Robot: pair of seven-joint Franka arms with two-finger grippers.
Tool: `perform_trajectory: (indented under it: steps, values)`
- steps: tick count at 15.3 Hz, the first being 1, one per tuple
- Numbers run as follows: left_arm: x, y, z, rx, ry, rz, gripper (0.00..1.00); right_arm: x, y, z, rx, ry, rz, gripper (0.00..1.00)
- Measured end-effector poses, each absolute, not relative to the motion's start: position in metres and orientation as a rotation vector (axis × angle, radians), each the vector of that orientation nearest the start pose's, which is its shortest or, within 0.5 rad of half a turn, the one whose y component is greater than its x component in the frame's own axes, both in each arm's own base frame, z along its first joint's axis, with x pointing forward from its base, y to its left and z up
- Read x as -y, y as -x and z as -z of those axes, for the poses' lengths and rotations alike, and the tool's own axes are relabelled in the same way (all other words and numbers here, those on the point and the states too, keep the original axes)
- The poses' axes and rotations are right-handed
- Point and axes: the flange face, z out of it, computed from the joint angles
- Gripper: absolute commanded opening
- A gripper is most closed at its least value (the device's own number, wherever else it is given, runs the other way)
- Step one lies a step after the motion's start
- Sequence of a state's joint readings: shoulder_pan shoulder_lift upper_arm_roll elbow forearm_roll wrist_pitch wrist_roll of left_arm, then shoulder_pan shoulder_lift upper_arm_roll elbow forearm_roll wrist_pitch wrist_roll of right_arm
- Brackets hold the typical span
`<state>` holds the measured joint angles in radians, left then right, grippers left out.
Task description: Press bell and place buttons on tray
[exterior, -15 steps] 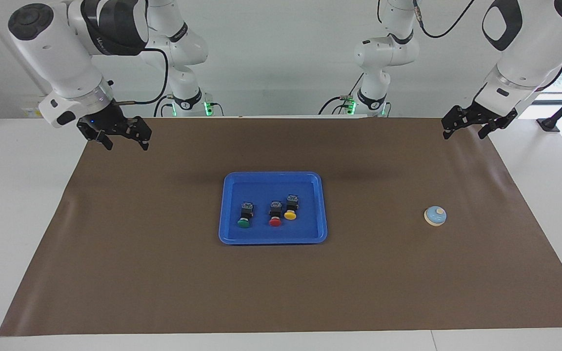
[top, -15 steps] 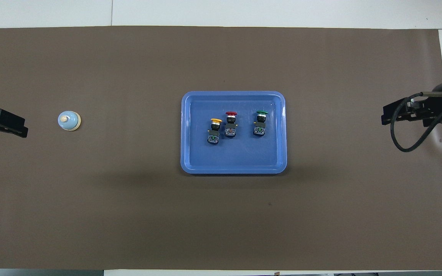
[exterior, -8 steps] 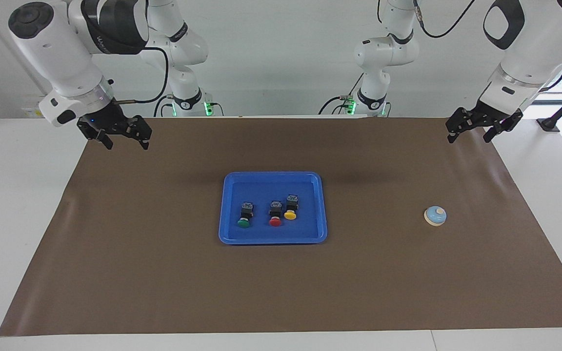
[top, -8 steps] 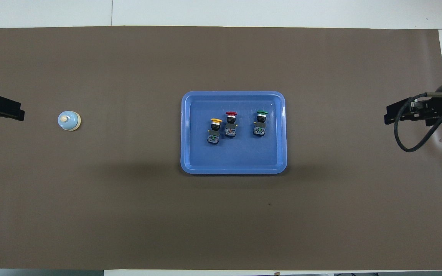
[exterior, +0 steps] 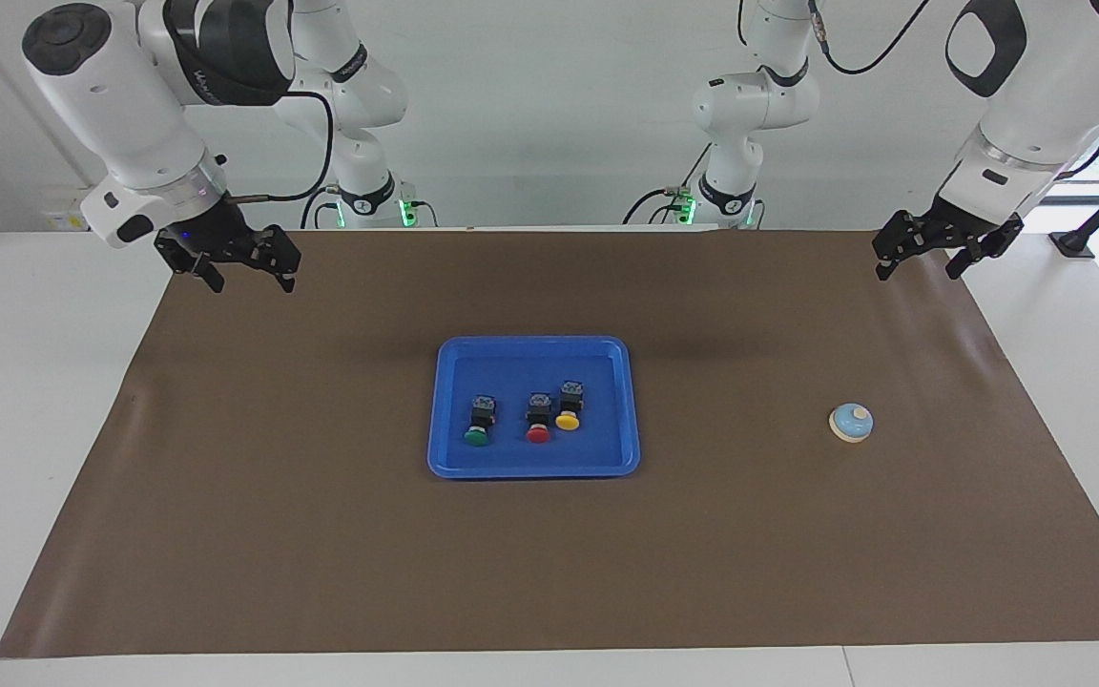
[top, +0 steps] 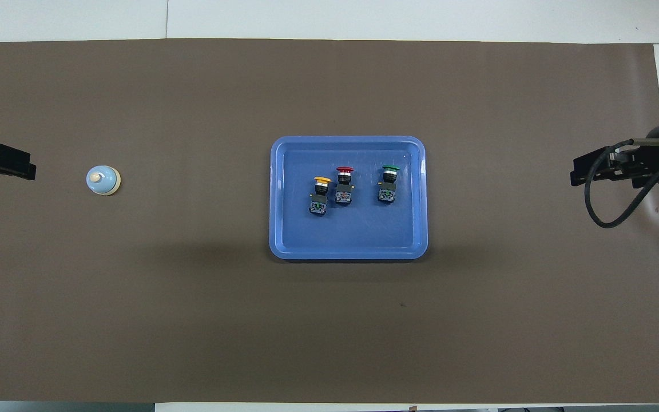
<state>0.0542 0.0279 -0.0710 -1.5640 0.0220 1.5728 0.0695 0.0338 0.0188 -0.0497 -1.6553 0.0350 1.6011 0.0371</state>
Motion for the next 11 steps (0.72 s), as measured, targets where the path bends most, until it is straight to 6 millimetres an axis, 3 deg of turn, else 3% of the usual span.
perform_trajectory:
  steps: [8,9,10,11]
  values:
    - [0.0055,-0.5628,-0.6124,-0.127,3.119,-0.030,1.00,0.0050,-0.5588,-0.5768,-0.086,3.105,-0.114,1.00]
    - [0.0048,-0.5628,-0.6124,-0.114,3.120,-0.030,0.96,0.0050,-0.5588,-0.5768,-0.086,3.105,-0.114,1.00]
    - [0.0041,-0.5629,-0.6124,-0.097,3.120,-0.030,0.84,0.0050,-0.5588,-0.5768,-0.086,3.105,-0.114,1.00]
    - [0.0037,-0.5629,-0.6124,-0.086,3.120,-0.029,0.47,0.0050,-0.5588,-0.5768,-0.086,3.105,-0.114,1.00]
